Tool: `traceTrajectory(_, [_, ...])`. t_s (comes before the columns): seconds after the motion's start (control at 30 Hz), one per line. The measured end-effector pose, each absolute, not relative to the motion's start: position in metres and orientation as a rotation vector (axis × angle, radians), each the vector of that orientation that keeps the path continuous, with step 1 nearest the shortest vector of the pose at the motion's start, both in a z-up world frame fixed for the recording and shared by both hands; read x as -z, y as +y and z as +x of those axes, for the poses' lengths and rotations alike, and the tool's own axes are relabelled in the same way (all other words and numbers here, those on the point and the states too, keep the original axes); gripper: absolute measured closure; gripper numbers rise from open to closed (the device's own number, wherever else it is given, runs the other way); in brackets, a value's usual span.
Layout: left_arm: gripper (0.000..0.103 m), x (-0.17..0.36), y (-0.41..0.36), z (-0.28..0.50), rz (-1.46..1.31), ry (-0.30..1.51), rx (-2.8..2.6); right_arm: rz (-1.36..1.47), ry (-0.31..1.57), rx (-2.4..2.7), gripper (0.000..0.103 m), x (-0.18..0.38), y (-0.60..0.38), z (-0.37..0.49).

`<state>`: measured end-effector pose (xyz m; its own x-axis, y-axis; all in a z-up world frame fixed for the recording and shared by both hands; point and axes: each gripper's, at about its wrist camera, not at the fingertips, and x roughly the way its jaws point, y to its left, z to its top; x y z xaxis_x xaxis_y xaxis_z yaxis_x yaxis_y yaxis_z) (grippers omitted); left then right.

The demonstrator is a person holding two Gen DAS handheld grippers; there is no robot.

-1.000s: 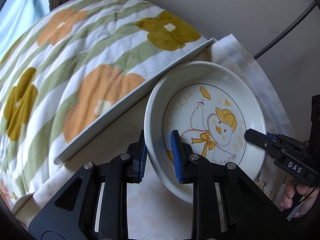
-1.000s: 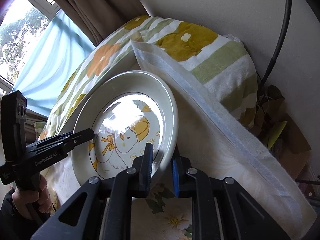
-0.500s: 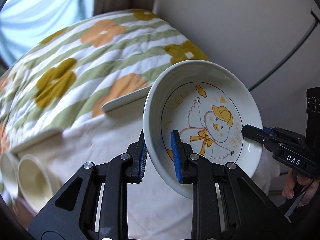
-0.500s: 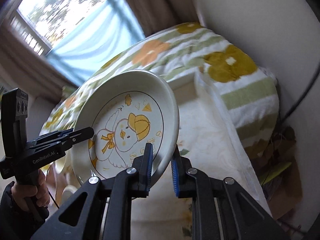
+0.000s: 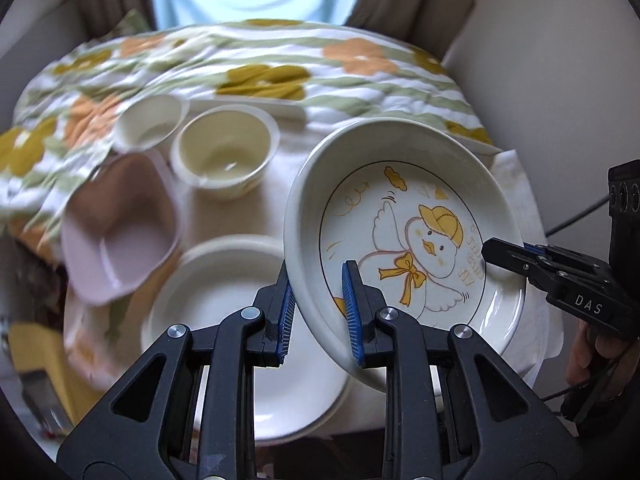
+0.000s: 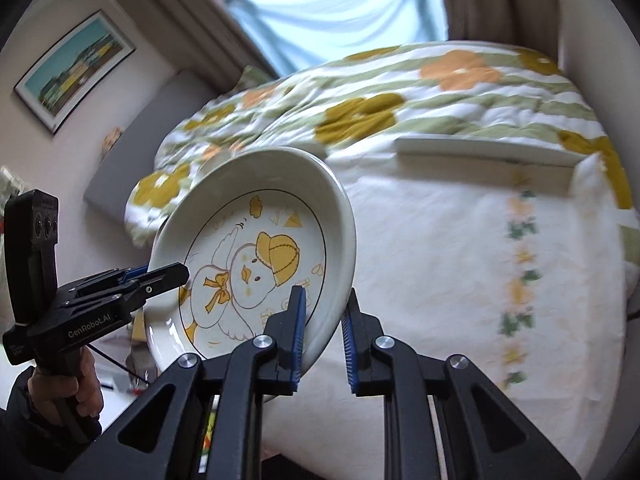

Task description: Organize plates and bowls

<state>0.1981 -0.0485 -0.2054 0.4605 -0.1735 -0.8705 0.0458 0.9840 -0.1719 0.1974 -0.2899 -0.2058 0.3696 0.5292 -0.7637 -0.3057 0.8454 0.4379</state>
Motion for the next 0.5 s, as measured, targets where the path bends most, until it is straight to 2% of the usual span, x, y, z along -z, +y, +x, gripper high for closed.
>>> traceTrajectory(0.27, [0.083, 0.256, 0.018, 0.153, -0.232, 1.153, 0.055, 0.165, 1.163, -0.609, 0.087, 0.245, -0.221, 0.183])
traceTrajectory(0.5, [0.083, 0.282, 0.040, 0.140, -0.248, 1.173, 0.079, 0.100, 1.167, -0.581, 0.087, 0.256, -0.194, 0.181])
